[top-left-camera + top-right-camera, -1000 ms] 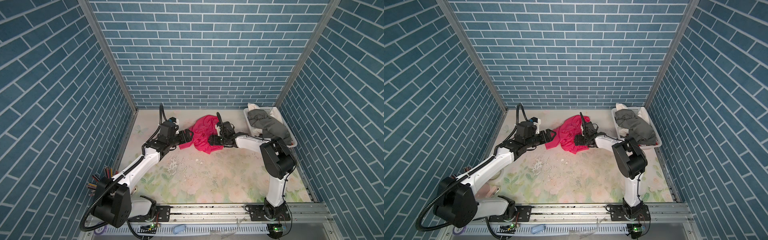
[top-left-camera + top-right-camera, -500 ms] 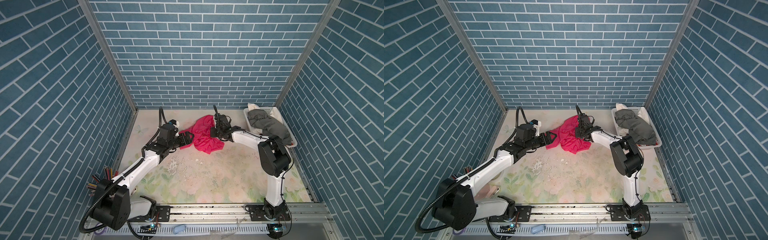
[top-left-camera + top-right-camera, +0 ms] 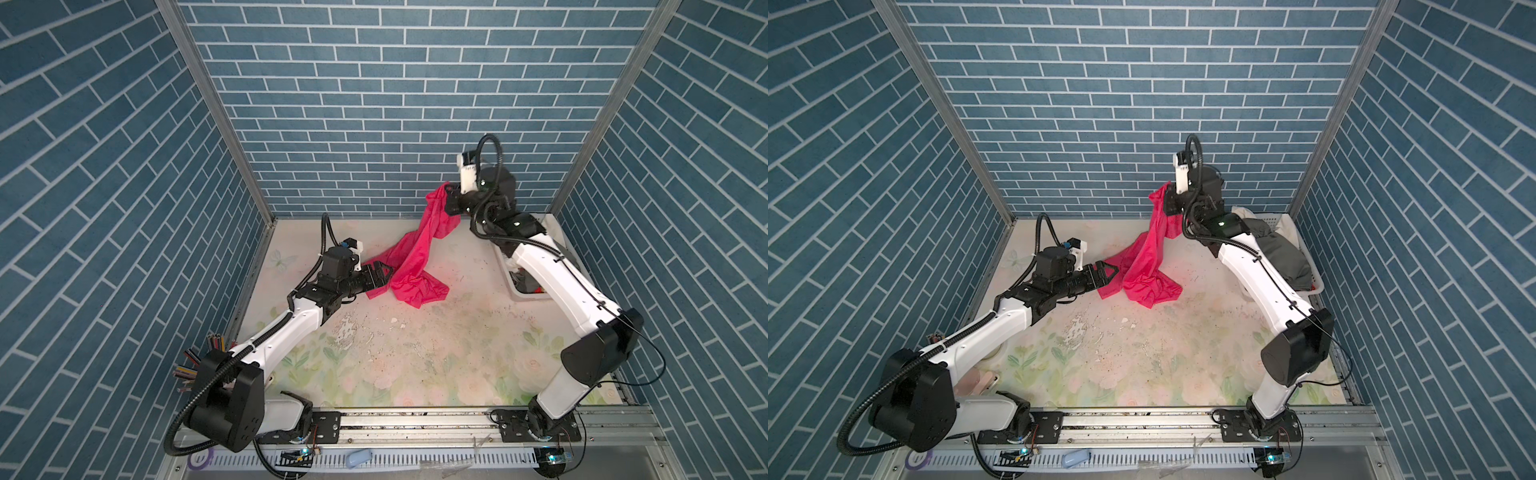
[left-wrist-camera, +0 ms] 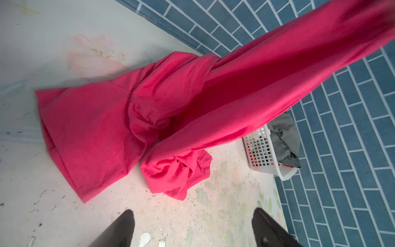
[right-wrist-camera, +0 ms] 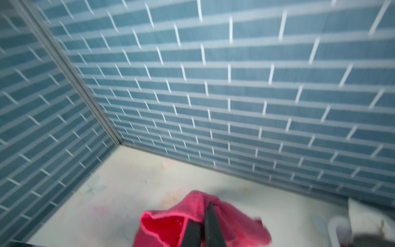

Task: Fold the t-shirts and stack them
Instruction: 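Regrasp the magenta shirt with the right gripper and lift it high to shake it out, then lower the magenta shirt onto the table with the right gripper and release it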

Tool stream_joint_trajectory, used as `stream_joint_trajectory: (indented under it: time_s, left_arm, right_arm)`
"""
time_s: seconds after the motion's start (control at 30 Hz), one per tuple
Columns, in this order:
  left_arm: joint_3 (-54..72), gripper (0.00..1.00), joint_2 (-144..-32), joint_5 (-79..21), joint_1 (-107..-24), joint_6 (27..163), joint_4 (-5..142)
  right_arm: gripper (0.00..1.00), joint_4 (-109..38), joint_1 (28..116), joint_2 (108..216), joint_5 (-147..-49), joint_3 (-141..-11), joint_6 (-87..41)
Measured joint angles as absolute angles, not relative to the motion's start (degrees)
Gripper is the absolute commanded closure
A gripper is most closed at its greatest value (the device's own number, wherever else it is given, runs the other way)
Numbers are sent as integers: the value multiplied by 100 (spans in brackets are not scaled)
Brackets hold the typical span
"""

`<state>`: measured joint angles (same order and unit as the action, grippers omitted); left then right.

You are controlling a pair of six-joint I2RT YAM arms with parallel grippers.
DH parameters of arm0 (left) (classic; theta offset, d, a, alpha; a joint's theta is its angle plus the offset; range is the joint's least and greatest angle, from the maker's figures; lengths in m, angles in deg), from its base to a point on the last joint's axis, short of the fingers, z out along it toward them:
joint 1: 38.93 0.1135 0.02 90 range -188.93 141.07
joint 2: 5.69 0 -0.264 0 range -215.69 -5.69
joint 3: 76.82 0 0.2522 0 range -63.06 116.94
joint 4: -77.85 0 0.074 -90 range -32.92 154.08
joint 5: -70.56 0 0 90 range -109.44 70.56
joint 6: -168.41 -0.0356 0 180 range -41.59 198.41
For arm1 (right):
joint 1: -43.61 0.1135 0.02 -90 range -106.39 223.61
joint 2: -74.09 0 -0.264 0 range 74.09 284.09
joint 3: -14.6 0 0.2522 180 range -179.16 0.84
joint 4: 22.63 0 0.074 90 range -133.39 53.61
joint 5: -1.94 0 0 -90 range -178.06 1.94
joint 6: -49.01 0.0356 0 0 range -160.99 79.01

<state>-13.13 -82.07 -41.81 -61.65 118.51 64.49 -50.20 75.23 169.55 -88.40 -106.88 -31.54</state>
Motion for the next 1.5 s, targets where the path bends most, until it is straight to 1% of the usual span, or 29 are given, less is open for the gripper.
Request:
stream_joint_trajectory:
  time_s: [0.13,0.27,0.37,0.57,0.67,0.77,0.9,0.97,1.03,1.1,1.13,1.17,1.23,1.3,1.37,1.43,1.5]
  left_arm:
    - [-1296,12,-8196,-4233,-6254,11869,6573]
    - [-1296,12,-8081,-4242,-6265,11858,6569]
    - [-1296,12,-7908,-4220,-6268,11849,6571]
    - [-1320,12,-7449,-4113,-6174,11823,6549]
    - [-1361,12,-7215,-4113,-5922,11825,6493]
    - [-1438,12,-7088,-4113,-5653,11825,6466]
    - [-1606,12,-7055,-4139,-5424,11827,6414]
    - [-1667,12,-7055,-4163,-5382,11829,6366]
    - [-1687,12,-7058,-4192,-5380,11829,6333]
    - [-1691,12,-7058,-4218,-5378,11827,6316]
    - [-1693,12,-7060,-4231,-5378,11825,6300]
    - [-1693,12,-7066,-4251,-5378,11818,6287]
    - [-1693,12,-7101,-4282,-5378,11796,6259]
    - [-1693,12,-7167,-4308,-5378,11777,6235]
    - [-1693,12,-7263,-4336,-5378,11757,6208]
    - [-1693,12,-7381,-4354,-5378,11744,6198]
    - [-1693,12,-7521,-4345,-5391,11740,6165]
  right_arm:
    - [100,-4998,7551,16758,-9502,-11418,-3255]
    - [100,-5033,7560,16811,-10289,-12002,-3235]
    - [100,-5000,7571,17092,-11026,-12725,-3067]
    - [100,-4834,7792,17892,-12142,-14035,-2638]
    - [100,-4653,7872,18096,-12685,-14019,-2413]
    - [100,-4386,7822,18198,-13043,-13650,-2157]
    - [100,-4100,7191,18852,-13266,-13477,-1513]
    - [100,-4270,6756,19619,-13231,-13818,-1377]
    - [88,-4653,6485,20349,-13023,-14116,-1392]
    - [86,-5055,6275,20946,-12724,-14205,-1443]
    - [77,-5291,6203,21208,-12556,-14192,-1451]
    - [62,-5509,6146,21418,-12381,-14094,-1467]
    - [46,-5868,6085,21608,-12103,-13831,-1510]
    - [27,-6139,6069,21606,-11887,-13567,-1591]
    - [12,-6152,6085,21368,-11664,-13097,-1720]
    - [7,-6051,6130,20769,-11412,-12179,-1880]
    - [6,-5883,6205,19949,-11185,-11115,-1963]
